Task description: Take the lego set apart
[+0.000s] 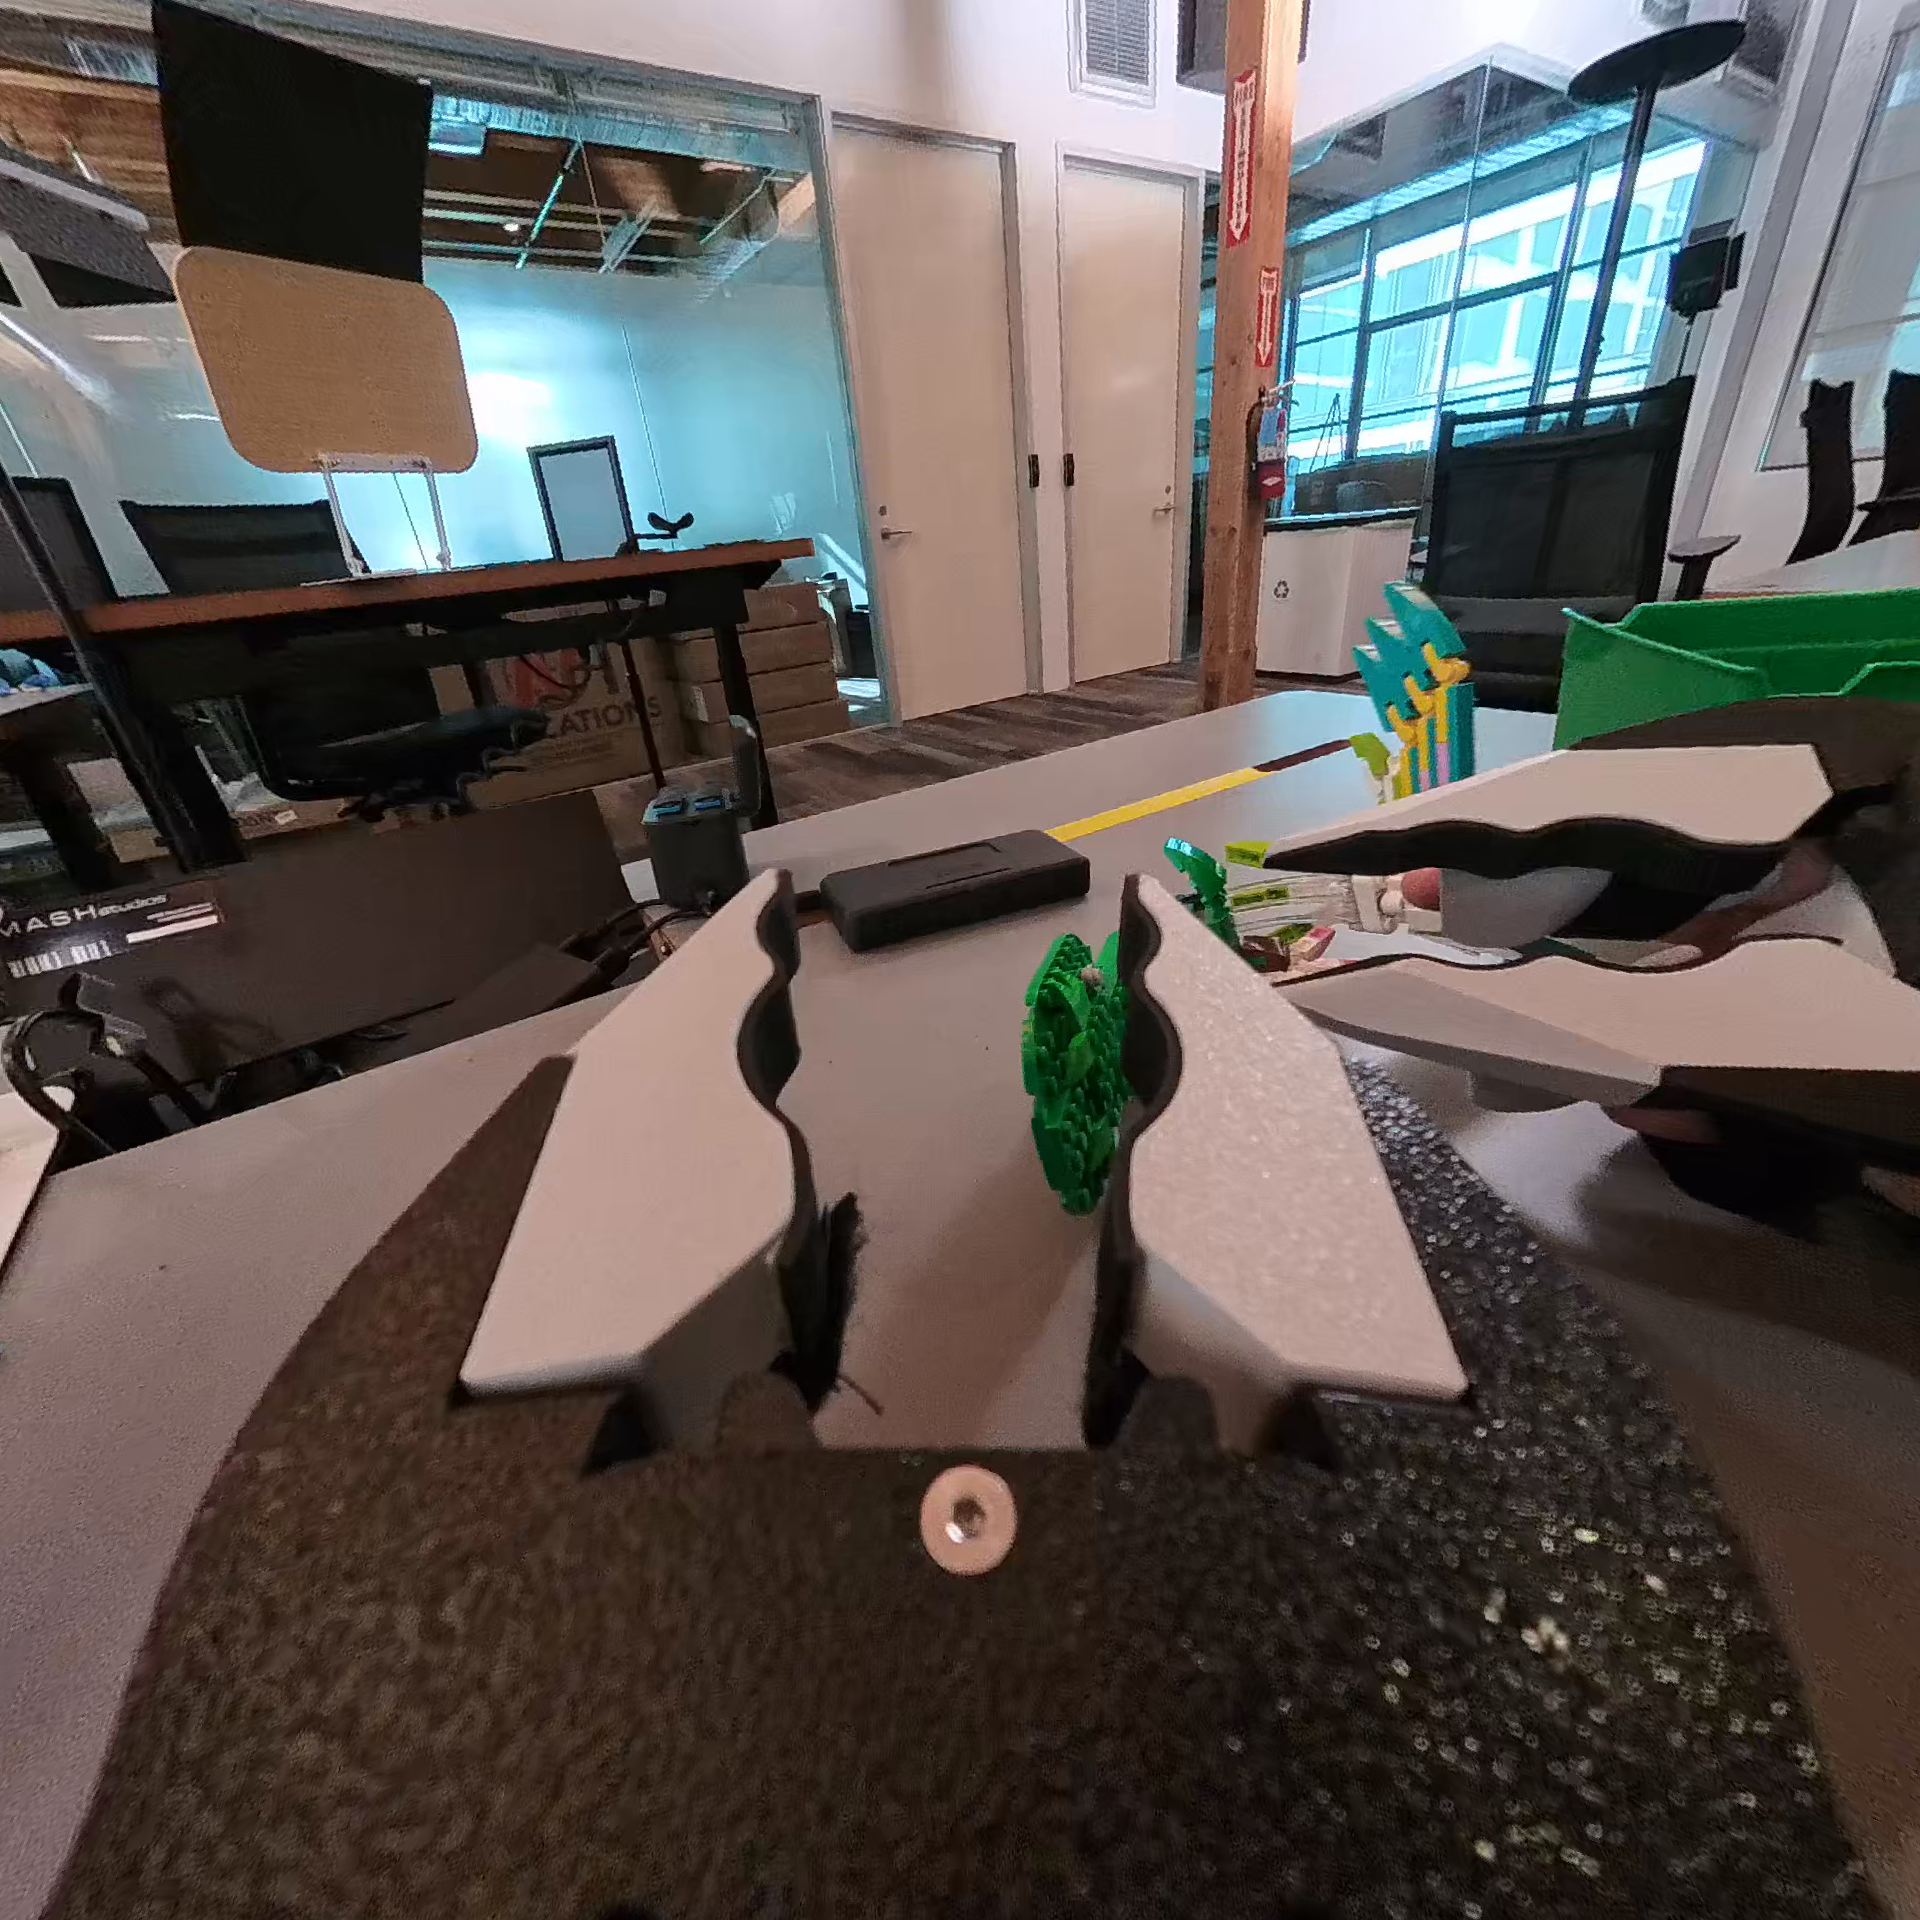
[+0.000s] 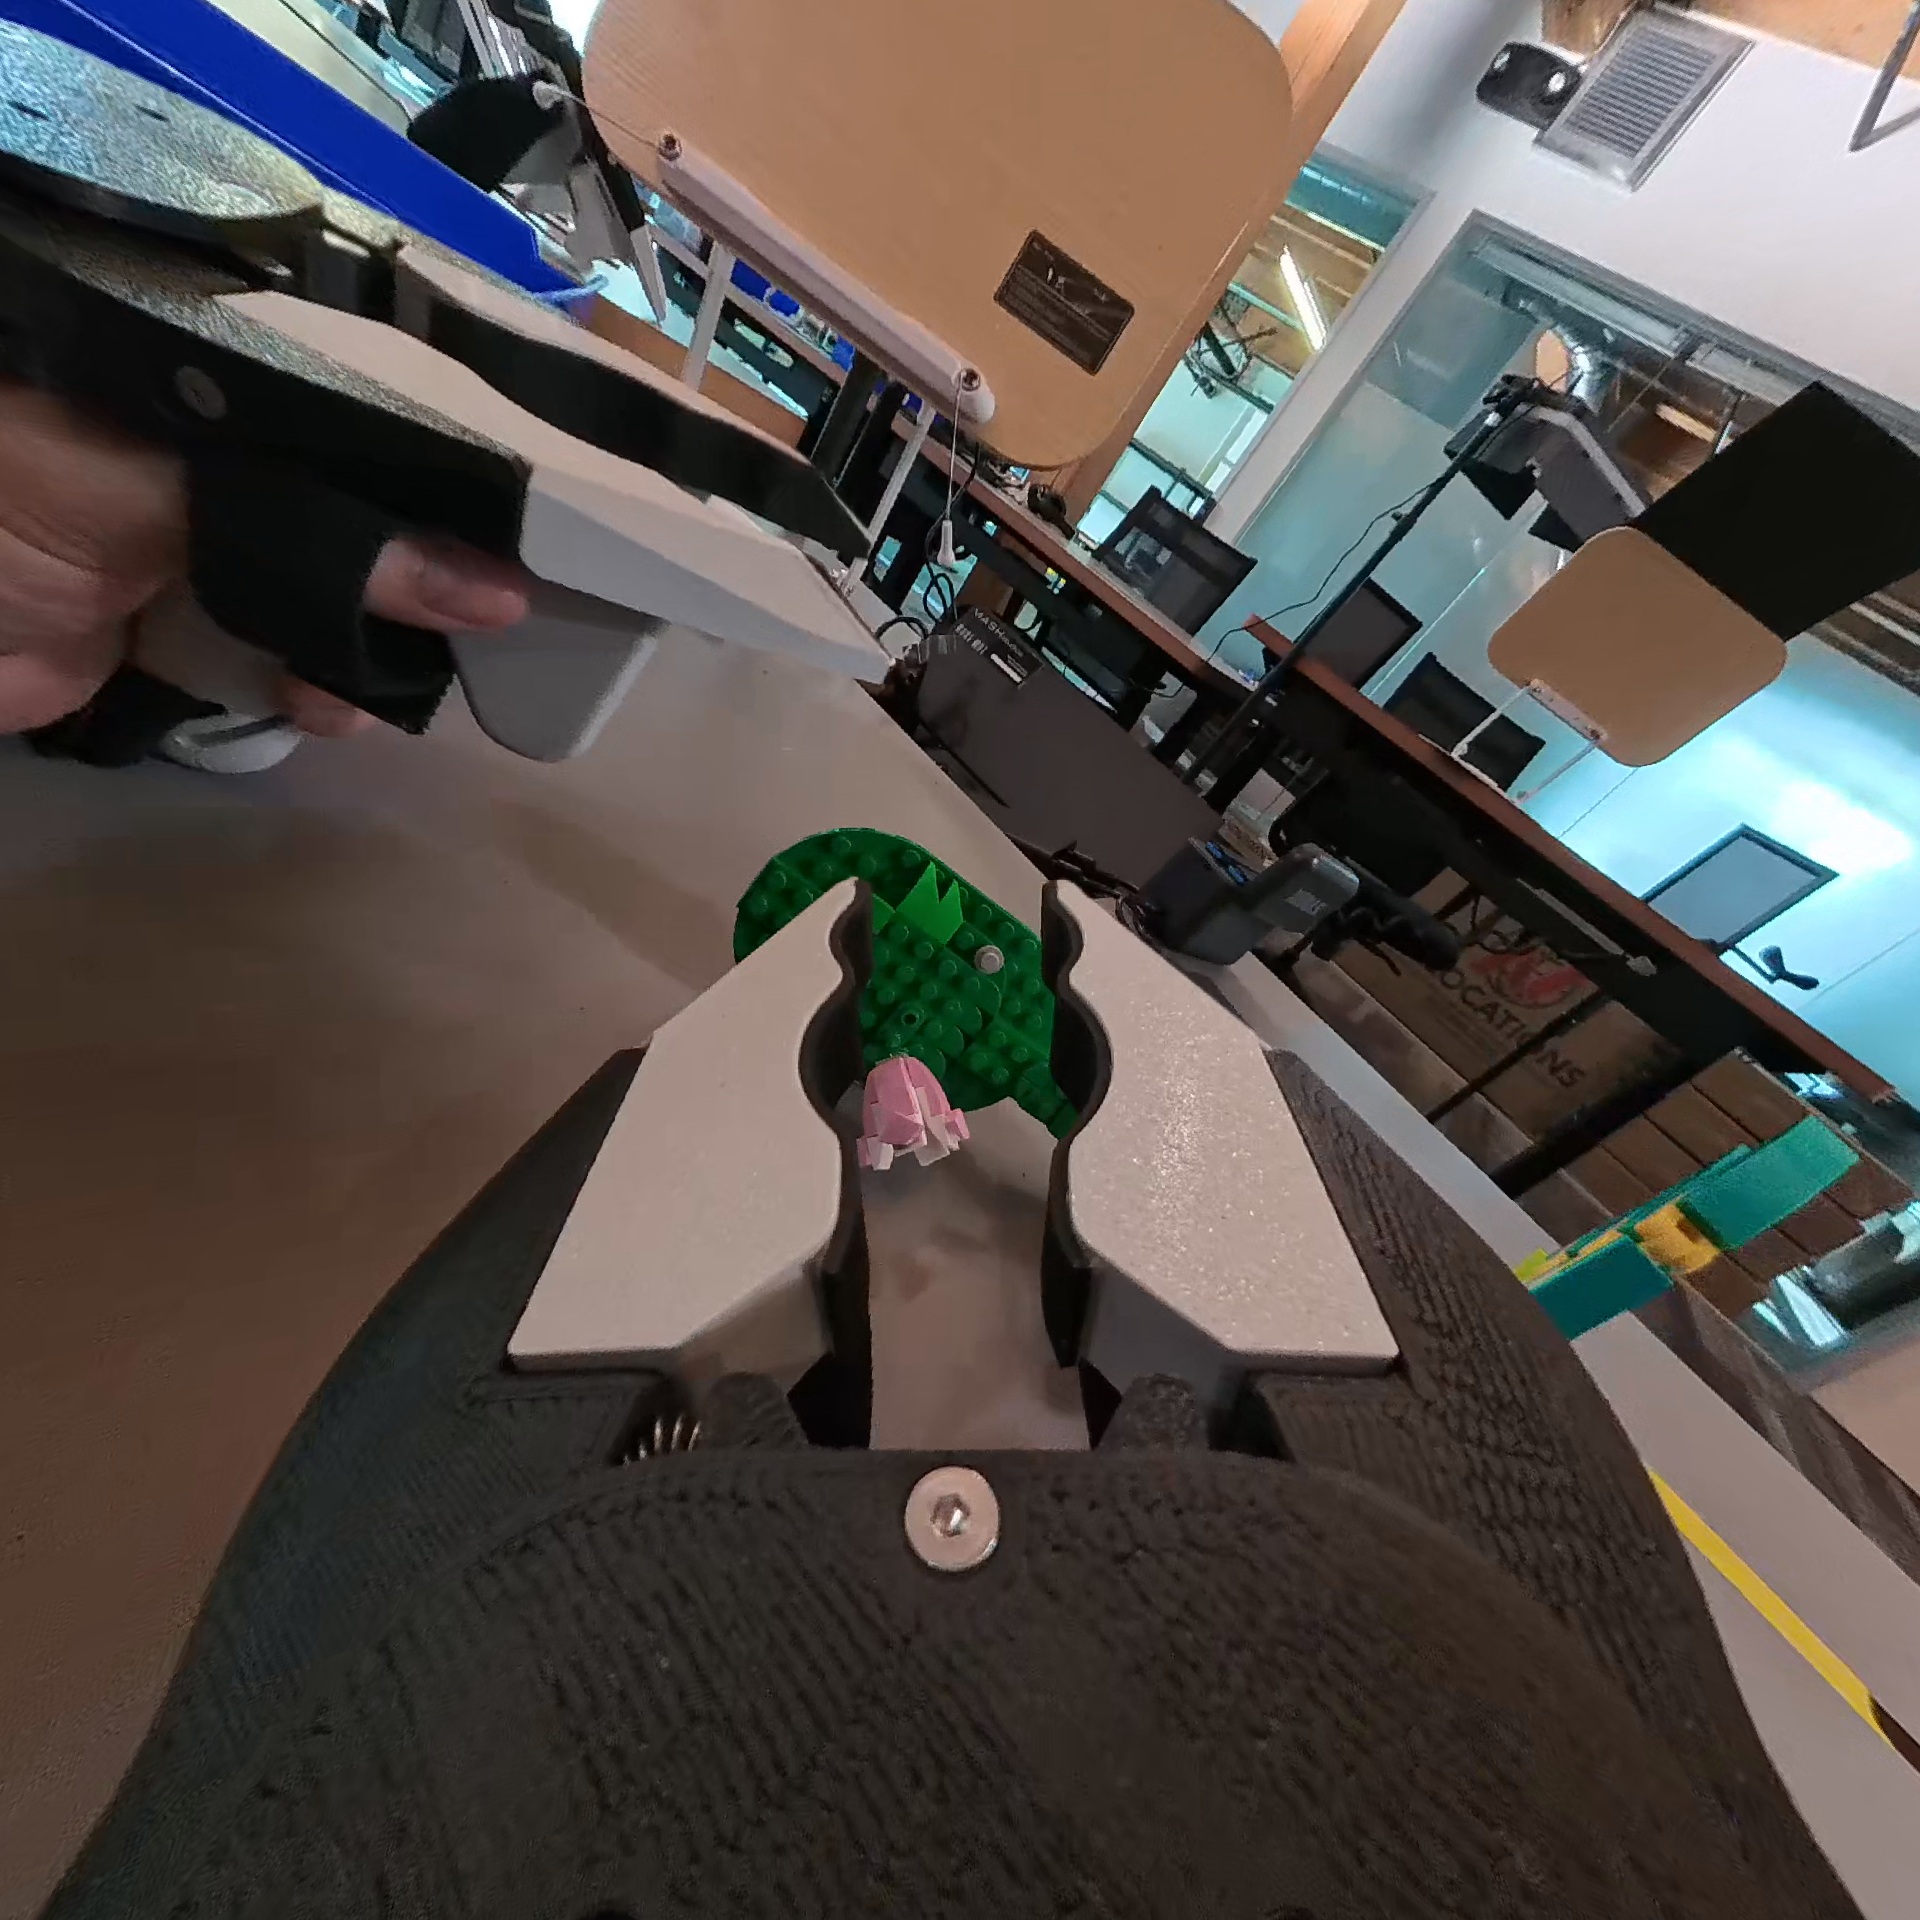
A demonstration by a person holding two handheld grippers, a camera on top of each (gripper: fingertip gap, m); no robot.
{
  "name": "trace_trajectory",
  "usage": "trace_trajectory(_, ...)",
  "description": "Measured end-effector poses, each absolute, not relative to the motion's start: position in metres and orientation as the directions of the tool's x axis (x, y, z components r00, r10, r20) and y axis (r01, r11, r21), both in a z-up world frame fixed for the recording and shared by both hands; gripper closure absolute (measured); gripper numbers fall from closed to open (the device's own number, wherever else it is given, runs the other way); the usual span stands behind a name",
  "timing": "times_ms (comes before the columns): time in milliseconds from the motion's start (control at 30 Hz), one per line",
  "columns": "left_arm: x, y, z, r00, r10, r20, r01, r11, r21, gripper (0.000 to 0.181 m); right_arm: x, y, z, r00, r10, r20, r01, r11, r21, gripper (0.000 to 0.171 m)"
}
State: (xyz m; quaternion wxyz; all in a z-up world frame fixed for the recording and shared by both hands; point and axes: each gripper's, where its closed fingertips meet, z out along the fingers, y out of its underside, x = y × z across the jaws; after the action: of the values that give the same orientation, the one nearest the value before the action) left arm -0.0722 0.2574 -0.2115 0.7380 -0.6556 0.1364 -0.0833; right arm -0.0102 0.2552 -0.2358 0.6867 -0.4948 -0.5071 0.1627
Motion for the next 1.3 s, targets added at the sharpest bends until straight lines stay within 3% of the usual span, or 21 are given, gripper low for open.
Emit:
trace_trajectory(300, -0.070, 0.257, -0.211, 0.947, -0.314, -0.064, -0.024, 0.127, -0.992, 0.124, -0.003, 0.253, -0.229, 0.455, 0.724, 0.519, 0.231, 0.467, -0.854, 0.145)
trace_trajectory(400, -0.079, 0.259, -0.210, 0.961, -0.274, -0.036, -0.001, 0.128, -0.992, 0.112, 0.000, 0.255, -0.227, 0.472, 0.719, 0.511, 0.224, 0.463, -0.858, 0.146)
trace_trajectory(767, -0.095, 0.259, -0.208, 0.957, -0.269, 0.108, 0.145, 0.120, -0.982, 0.119, 0.002, 0.257, -0.225, 0.489, 0.715, 0.499, 0.216, 0.455, -0.864, 0.148)
trace_trajectory(1300, -0.095, 0.260, -0.208, 0.954, -0.278, 0.112, 0.149, 0.116, -0.982, 0.127, 0.001, 0.256, -0.226, 0.481, 0.711, 0.514, 0.221, 0.469, -0.855, 0.150)
